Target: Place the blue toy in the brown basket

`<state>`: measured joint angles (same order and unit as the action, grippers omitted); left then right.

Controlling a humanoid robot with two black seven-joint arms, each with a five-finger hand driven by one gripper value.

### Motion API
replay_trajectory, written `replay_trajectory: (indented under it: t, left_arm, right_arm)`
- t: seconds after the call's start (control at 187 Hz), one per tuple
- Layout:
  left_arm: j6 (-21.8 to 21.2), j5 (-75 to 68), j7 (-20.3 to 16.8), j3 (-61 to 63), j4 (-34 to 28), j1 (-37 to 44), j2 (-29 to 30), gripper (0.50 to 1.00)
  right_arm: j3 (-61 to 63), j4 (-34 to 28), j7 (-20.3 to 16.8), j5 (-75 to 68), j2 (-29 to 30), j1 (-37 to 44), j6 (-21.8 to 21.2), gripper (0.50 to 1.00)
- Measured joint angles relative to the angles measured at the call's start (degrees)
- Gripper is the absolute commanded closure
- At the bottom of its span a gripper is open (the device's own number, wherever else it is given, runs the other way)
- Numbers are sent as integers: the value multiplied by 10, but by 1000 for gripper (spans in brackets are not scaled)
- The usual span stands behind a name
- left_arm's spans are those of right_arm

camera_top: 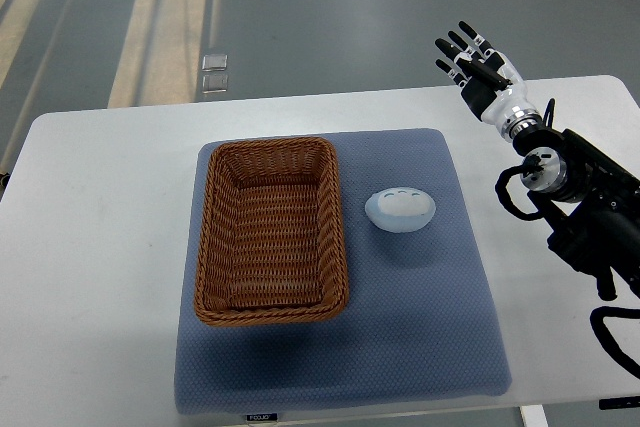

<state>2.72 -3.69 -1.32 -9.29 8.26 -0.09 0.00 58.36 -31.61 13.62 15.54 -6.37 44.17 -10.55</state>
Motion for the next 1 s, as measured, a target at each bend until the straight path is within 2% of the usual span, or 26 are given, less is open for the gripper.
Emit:
replay_trajectory:
  t: [0.139,0.235,0.513,0.748,0.999]
  left_arm:
    - [0,0,0,0,0,0,0,500]
    - [0,0,0,0,0,0,0,500]
    - [0,0,0,0,0,0,0,500]
    - [0,0,0,0,0,0,0,500]
    - [0,0,0,0,0,0,0,500]
  right_arm:
    - [-4,-6,0,-1,-9,-1,2,589]
    - [-10,-16,0,-1,-25,-1,20,587]
    - [-93,-127,-4,6,-127,13,82,589]
    - [-281,-215,-7,46,-238,107,88,589]
    - [-506,-343,-13,198,-334,251,75,589]
